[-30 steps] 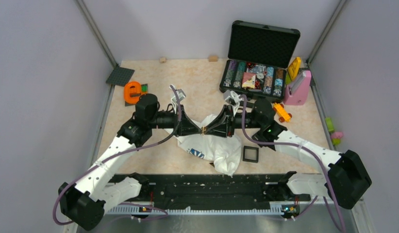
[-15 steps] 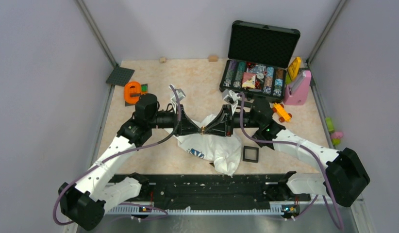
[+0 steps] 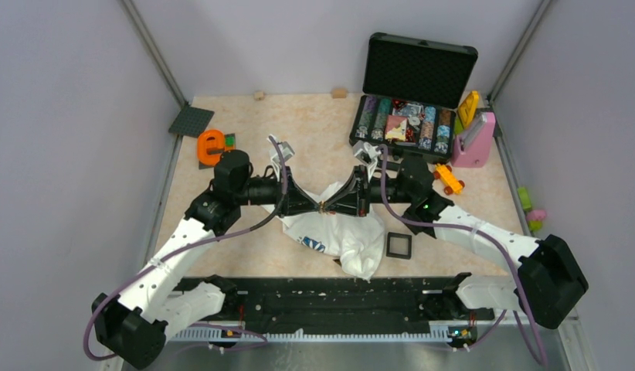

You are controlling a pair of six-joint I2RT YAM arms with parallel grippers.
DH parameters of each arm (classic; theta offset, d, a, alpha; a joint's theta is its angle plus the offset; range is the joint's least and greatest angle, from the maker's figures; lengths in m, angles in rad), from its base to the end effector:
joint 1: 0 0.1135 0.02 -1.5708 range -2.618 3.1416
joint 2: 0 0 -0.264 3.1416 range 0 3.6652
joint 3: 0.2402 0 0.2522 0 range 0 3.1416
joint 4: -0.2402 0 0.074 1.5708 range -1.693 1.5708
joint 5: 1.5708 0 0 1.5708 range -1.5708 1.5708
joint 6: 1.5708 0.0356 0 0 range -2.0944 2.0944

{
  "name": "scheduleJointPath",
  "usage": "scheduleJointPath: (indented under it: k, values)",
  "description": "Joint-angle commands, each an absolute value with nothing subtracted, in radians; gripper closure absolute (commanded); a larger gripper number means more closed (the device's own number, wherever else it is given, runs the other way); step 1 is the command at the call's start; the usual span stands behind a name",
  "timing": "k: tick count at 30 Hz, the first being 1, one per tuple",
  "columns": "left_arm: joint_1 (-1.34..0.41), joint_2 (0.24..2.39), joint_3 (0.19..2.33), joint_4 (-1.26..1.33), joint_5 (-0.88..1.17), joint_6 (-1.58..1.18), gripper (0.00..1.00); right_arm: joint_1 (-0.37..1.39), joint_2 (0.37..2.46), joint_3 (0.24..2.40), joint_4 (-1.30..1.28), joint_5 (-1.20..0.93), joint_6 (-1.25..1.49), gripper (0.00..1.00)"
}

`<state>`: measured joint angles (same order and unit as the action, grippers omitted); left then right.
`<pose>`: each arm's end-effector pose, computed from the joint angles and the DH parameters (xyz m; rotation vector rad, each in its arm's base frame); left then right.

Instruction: Remove the brooch from the garment

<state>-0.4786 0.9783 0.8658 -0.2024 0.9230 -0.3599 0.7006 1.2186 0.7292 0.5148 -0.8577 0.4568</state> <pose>0.1764 -0.1235 0.3350 0.7940 1.8478 -1.4183 0.1895 0.1950 0.3016 -0.9489 1.5121 1.5254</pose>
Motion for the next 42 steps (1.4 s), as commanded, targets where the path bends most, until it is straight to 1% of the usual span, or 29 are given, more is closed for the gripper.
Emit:
scheduleJointPath:
  k: [1,6,10,13,16,17,19,21,23,25,27,29,31,34,36,40,42]
  values:
    - [-0.485,0.943,0.884,-0.214,0.919,-0.356,1.0,0.709,1.207,0.767,0.53,-0.805,0.434,0.88]
    - [-0.486,0.947,0.893,-0.25,0.862,-0.329,1.0,0.709,1.202,0.765,0.513,-0.804,0.421,0.8]
    - [-0.485,0.957,0.898,-0.281,0.808,-0.308,1.0,0.709,1.2,0.758,0.507,-0.805,0.414,0.66]
    - [-0.486,0.956,0.898,-0.285,0.788,-0.302,1.0,0.709,1.194,0.752,0.504,-0.801,0.411,0.6]
    - [-0.486,0.949,0.896,-0.296,0.743,-0.29,1.0,0.706,1.187,0.752,0.485,-0.78,0.408,0.46]
    - [-0.486,0.945,0.893,-0.299,0.715,-0.277,1.0,0.704,1.182,0.752,0.475,-0.765,0.408,0.45]
    - [-0.486,0.937,0.875,-0.281,0.647,-0.271,1.0,0.703,1.172,0.764,0.418,-0.683,0.426,0.45]
    - [-0.488,0.922,0.847,-0.211,0.596,-0.277,1.0,0.703,1.158,0.779,0.35,-0.535,0.483,0.44]
    - [-0.496,0.887,0.778,-0.057,0.568,-0.276,1.0,0.703,1.141,0.785,0.317,-0.402,0.563,0.42]
    - [-0.521,0.838,0.694,0.101,0.472,-0.238,1.0,0.704,1.119,0.79,0.262,-0.281,0.695,0.42]
    - [-0.549,0.804,0.636,0.189,0.411,-0.126,1.0,0.704,1.092,0.8,0.195,-0.184,0.835,0.42]
    - [-0.572,0.789,0.614,0.2,0.475,0.073,1.0,0.705,1.068,0.816,0.1,-0.101,0.943,0.42]
    - [-0.595,0.783,0.602,0.219,0.452,0.183,1.0,0.706,1.045,0.83,0.014,-0.032,1.023,0.42]
    - [-0.622,0.792,0.575,0.296,0.401,0.271,1.0,0.706,1.034,0.859,-0.108,-0.003,1.119,0.43]
    - [-0.65,0.807,0.546,0.355,0.375,0.381,1.0,0.707,1.044,0.873,-0.157,-0.013,1.192,0.44]
    - [-0.736,0.851,0.484,0.45,0.31,0.625,1.0,0.722,1.072,0.878,-0.14,-0.086,1.322,0.47]
    - [-0.765,0.868,0.467,0.496,0.285,0.675,1.0,0.734,1.089,0.881,-0.112,-0.109,1.35,0.48]
